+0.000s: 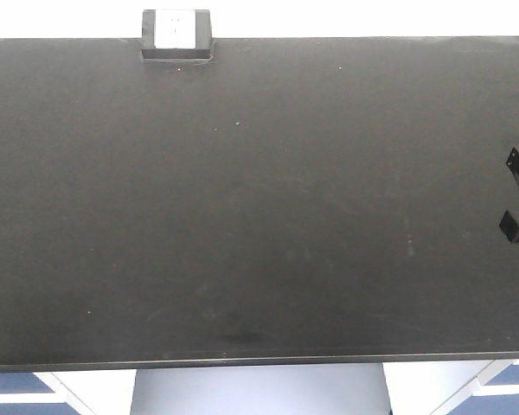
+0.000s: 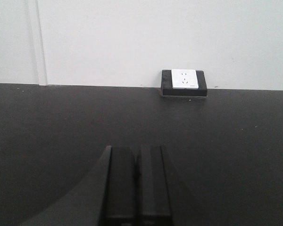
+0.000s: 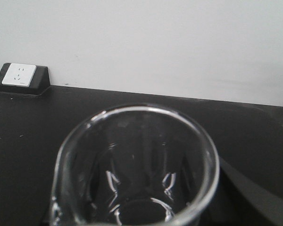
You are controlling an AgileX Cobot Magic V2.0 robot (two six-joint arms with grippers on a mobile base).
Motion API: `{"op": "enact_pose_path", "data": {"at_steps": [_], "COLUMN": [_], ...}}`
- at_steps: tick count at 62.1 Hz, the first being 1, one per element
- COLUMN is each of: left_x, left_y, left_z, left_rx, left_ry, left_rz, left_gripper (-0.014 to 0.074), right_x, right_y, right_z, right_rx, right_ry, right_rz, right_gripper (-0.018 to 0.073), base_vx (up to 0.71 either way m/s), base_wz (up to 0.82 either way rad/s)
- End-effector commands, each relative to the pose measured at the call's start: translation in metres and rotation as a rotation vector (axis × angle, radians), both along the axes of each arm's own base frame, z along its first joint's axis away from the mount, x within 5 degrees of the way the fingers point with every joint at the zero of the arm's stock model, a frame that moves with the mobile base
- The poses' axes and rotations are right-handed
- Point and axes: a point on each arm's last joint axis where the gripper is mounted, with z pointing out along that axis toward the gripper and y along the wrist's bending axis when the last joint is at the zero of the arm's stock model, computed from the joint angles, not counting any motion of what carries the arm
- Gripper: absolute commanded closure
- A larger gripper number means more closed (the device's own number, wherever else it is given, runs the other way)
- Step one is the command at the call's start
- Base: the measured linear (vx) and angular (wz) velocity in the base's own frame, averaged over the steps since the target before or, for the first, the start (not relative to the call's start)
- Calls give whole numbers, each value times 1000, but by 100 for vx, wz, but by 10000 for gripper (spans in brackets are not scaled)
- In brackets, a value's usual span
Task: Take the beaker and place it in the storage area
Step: 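Hold the beaker while the base drives up to the bench with the socket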
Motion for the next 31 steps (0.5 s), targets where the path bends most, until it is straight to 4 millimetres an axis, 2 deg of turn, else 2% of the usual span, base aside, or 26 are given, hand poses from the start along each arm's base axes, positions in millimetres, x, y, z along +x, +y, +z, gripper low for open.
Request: {"op": "enact_pose_path", "data": {"at_steps": [1, 17, 23, 31], "left_x": [0, 0, 0, 0], "left_y": [-2, -2, -2, -2], "left_z": [1, 1, 1, 1], "left_rx": [-11, -11, -11, -11], "left_ry": [-81, -81, -81, -81], "left_rz": [-19, -19, -19, -19], "left_gripper": [605, 605, 605, 605], "right_x": [1, 3, 10, 33], "right_y": [3, 6, 13, 27], "right_z": [15, 17, 19, 11], "right_rx": [4, 22, 60, 70], "right_ry": [-87, -111, -162, -195], "right_rz": [37, 60, 136, 296], "right_gripper": [567, 567, 567, 565], "base_vx": [0, 0, 0, 0], "base_wz": [0, 0, 0, 0]}}
